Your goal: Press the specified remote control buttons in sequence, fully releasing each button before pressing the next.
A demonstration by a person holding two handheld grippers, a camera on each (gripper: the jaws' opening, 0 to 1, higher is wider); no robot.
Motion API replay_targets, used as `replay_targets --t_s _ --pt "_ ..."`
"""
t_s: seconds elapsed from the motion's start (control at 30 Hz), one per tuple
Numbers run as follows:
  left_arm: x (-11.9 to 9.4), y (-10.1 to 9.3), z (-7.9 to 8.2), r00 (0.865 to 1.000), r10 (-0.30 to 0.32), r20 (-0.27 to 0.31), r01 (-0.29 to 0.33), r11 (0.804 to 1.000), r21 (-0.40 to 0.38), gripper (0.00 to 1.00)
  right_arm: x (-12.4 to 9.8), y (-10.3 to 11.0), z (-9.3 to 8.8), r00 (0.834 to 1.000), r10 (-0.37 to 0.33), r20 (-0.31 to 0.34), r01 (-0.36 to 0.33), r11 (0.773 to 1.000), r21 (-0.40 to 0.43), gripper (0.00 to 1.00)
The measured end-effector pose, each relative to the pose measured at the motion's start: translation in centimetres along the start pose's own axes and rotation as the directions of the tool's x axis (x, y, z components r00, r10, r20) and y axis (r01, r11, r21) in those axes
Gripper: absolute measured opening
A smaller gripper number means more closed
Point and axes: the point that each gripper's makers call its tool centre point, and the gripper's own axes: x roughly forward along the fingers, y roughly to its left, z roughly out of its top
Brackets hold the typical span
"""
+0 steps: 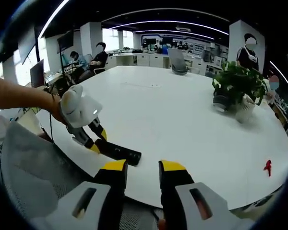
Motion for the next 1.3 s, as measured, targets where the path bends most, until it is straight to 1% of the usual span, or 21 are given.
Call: replay_targets --t_s 0.13,0.33,0.5,0.7,0.77,0.83,0.87,0.93,1.0,1.07,1.17,1.27,1.3 --pt "0.0 -0.7 -0.1 1.000 0.011 -0.013 -0.011 1.000 0.008 0.23 0.0 0.0 0.0 1.000 0.001 0.000 -0.001 1.000 0.003 0.26" --pt "-0.2 -1.3 -0.1 0.999 0.024 -0.027 -0.024 1.000 0.007 0.23 0.0 0.0 0.0 1.000 0.004 0.001 -0.004 1.000 0.006 0.27" --pt "-0.2 -1.7 -0.3 1.000 0.018 -0.015 -0.018 1.000 -0.016 0.23 0.0 0.1 0.0 1.000 0.010 0.000 -0.010 1.000 0.016 0.27" --pt "-0.4 -2.8 -0.5 1.000 0.020 0.002 -0.020 0.999 -0.039 0.23 0.0 0.3 -0.1 1.000 0.026 -0.010 -0.026 0.999 0.025 0.27" --pt "-0.4 -3.2 -0.5 1.000 0.021 0.005 -0.020 0.999 -0.045 0.23 0.1 0.5 0.0 0.999 0.043 -0.010 -0.042 0.998 0.038 0.27" --pt "-0.4 -3.8 -0.6 1.000 0.012 0.010 -0.011 0.999 -0.049 0.23 0.1 0.8 0.2 0.997 0.078 -0.013 -0.076 0.995 0.070 0.27" --pt "-0.4 -4.0 -0.7 1.000 0.016 0.016 -0.015 0.999 -0.052 0.23 0.1 1.1 0.3 0.994 0.106 -0.019 -0.103 0.990 0.092 0.27" --pt "-0.5 -4.1 -0.7 0.999 0.022 0.031 -0.020 0.998 -0.065 0.23 0.2 1.0 0.5 0.992 0.124 -0.021 -0.121 0.986 0.116 0.27" --pt "-0.5 -4.1 -0.8 0.998 0.029 0.047 -0.026 0.996 -0.082 0.23 0.2 0.8 0.8 0.991 0.132 -0.013 -0.129 0.984 0.123 0.26" --pt "-0.6 -4.2 -0.8 0.997 0.038 0.071 -0.029 0.993 -0.114 0.23 0.1 0.7 1.5 0.990 0.140 -0.010 -0.138 0.983 0.119 0.26" --pt "-0.6 -4.3 -0.8 0.994 0.047 0.098 -0.037 0.994 -0.105 0.24 0.5 0.0 3.6 0.989 0.143 0.023 -0.145 0.984 0.108 0.24" --pt "-0.6 -4.3 -0.8 0.990 0.037 0.139 -0.016 0.989 -0.146 0.24 1.1 -0.2 5.1 0.987 0.152 0.045 -0.156 0.981 0.114 0.20" --pt "-0.6 -4.3 -0.9 0.988 0.037 0.150 -0.015 0.989 -0.147 0.24 1.5 -0.2 5.9 0.985 0.163 0.055 -0.168 0.978 0.123 0.19"
